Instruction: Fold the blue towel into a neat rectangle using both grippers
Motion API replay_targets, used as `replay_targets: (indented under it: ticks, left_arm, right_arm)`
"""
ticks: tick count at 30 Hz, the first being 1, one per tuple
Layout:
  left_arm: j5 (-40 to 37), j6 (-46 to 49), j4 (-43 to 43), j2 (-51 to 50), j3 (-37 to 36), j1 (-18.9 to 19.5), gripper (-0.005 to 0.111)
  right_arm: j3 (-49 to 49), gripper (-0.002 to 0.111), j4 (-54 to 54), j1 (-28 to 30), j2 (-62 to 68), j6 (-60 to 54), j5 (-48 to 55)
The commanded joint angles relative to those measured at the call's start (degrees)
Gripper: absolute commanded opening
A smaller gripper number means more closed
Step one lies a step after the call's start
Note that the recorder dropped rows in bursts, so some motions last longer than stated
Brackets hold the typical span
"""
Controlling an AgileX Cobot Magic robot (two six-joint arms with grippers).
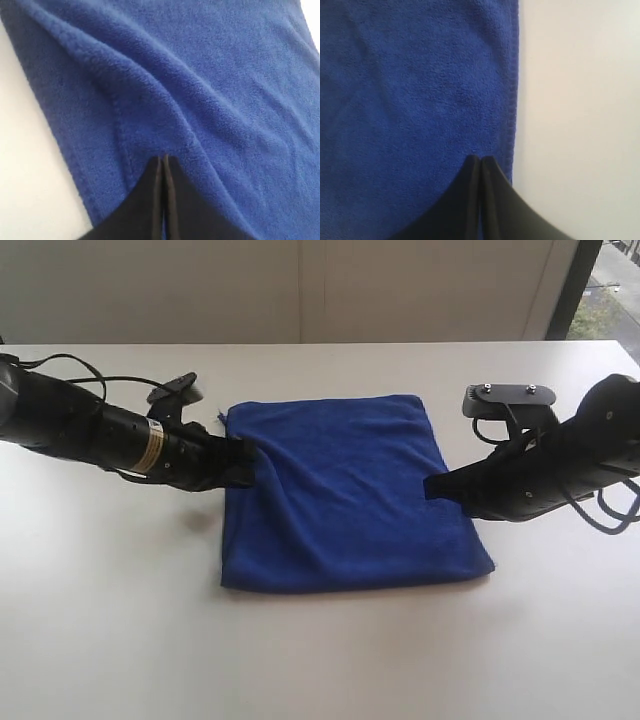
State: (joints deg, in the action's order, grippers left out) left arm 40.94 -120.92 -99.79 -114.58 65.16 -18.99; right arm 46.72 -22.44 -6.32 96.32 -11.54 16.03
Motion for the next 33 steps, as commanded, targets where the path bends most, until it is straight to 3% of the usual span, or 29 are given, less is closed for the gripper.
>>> replay_targets:
  ticks: [1,5,6,8,14,20,33]
  left_arm:
    - [-10.78,-0.08,-0.16,8.48,-2.84,-4.34,0.0]
    - [-15.77,0.03,-0.16,12.65,-5.98,-7.0,0.0]
    - [-21.9,0.05,-0.16,12.95,-8.11,-8.68,0.0]
    - [-26.91,0.05,-0.16,12.24,-10.3,-10.48,0.0]
    - [-24.69,0.28,-0.16,11.11,-10.48,-11.46,0.0]
    - [-24.78,0.99,-0.16,11.11,-10.48,-11.46,0.039]
    - [-22.41,0.99,-0.16,6.62,-10.48,-11.46,0.039]
  right_arm:
    - [0.05,0.0,0.31,0.0,-0.13,-0.27,0.19]
    - [0.05,0.0,0.31,0.0,-0.13,-0.27,-0.05]
    - [0.05,0.0,0.31,0.0,-0.13,-0.27,-0.05]
    - [0.05,0.0,0.31,0.0,-0.13,-0.27,-0.05]
    - [0.05,0.0,0.31,0.0,-0.13,-0.27,-0.05]
    - [0.05,0.0,0.31,0.0,-0.13,-0.27,-0.05]
    - [0.05,0.0,0.31,0.0,-0.13,-0.27,0.18]
